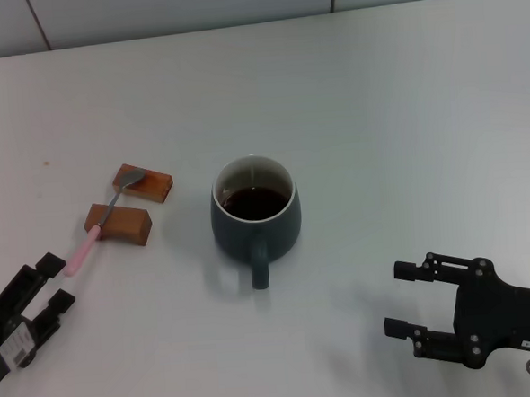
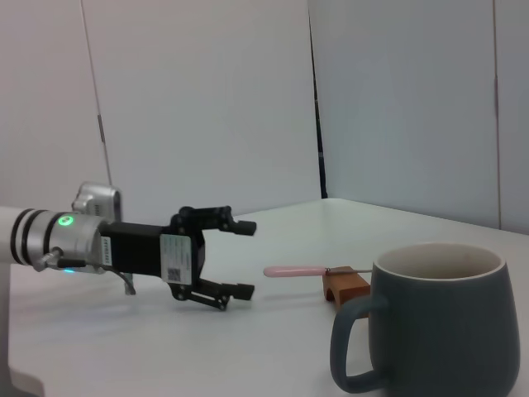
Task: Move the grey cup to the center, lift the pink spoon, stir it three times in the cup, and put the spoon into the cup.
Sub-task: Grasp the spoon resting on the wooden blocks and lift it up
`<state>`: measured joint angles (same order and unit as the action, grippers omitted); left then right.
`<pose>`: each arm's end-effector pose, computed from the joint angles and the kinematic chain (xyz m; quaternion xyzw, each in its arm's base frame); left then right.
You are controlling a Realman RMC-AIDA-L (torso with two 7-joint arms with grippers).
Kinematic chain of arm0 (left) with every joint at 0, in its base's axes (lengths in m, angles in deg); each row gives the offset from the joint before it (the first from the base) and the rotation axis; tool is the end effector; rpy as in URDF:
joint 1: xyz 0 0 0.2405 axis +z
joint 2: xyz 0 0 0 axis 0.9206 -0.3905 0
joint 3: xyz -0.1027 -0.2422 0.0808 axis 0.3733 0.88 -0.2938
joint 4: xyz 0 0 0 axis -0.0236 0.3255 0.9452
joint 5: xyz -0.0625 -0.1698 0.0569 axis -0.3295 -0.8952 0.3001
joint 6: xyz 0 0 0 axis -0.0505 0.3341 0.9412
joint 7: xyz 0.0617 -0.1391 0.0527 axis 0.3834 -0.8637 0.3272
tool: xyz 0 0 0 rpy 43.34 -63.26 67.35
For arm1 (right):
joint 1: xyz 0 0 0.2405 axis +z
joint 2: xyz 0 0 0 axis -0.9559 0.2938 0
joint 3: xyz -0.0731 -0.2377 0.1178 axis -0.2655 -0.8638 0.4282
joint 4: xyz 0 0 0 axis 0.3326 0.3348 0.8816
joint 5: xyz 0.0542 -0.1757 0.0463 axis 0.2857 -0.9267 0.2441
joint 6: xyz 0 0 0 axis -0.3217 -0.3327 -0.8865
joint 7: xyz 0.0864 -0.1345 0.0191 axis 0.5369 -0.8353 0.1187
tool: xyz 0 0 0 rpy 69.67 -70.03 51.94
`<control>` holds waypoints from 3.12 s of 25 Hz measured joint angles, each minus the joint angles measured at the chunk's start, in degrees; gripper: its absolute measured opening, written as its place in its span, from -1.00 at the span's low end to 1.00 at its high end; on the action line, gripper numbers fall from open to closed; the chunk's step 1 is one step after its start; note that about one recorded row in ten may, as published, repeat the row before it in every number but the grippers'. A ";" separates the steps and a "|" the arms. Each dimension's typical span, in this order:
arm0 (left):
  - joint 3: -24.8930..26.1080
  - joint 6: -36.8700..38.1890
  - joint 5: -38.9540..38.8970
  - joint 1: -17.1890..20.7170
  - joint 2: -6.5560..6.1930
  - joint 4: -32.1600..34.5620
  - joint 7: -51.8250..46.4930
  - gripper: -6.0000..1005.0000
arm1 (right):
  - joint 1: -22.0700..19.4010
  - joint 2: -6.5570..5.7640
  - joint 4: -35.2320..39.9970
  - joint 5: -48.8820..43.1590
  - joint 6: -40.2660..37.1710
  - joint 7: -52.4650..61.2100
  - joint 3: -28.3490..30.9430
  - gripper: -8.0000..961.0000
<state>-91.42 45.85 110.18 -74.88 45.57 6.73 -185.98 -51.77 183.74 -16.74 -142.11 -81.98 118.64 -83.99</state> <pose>-0.3724 0.1952 -0.0338 -0.4812 -0.7202 -0.4818 0.1328 0.3131 0.2180 -0.0584 -0.9365 0.1177 0.2909 0.1568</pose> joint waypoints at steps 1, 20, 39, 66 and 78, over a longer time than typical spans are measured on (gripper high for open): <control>0.00 0.00 0.00 0.00 0.00 0.00 0.00 0.68 | 0.02 0.00 -0.04 0.02 0.00 0.01 0.00 0.46; -0.18 -6.01 -0.45 -5.91 0.07 -1.94 -2.40 0.68 | 0.29 0.00 -0.02 0.44 -0.01 0.30 0.50 0.45; 0.04 -8.14 -0.70 -7.45 0.07 -3.13 -3.04 0.62 | 1.02 -0.09 0.27 0.43 -0.01 0.93 0.53 0.45; 0.45 -9.43 -0.54 -7.71 0.07 -4.22 -3.27 0.13 | 1.43 -0.09 0.34 0.53 -0.01 0.93 0.62 0.45; 0.49 -9.48 -0.55 -7.86 0.07 -4.23 -3.24 -0.25 | 1.48 -0.09 0.33 0.53 -0.01 0.93 0.62 0.45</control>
<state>-90.93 36.37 109.63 -82.74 45.64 2.50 -189.21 -50.29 183.65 -16.41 -141.58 -81.99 119.57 -83.38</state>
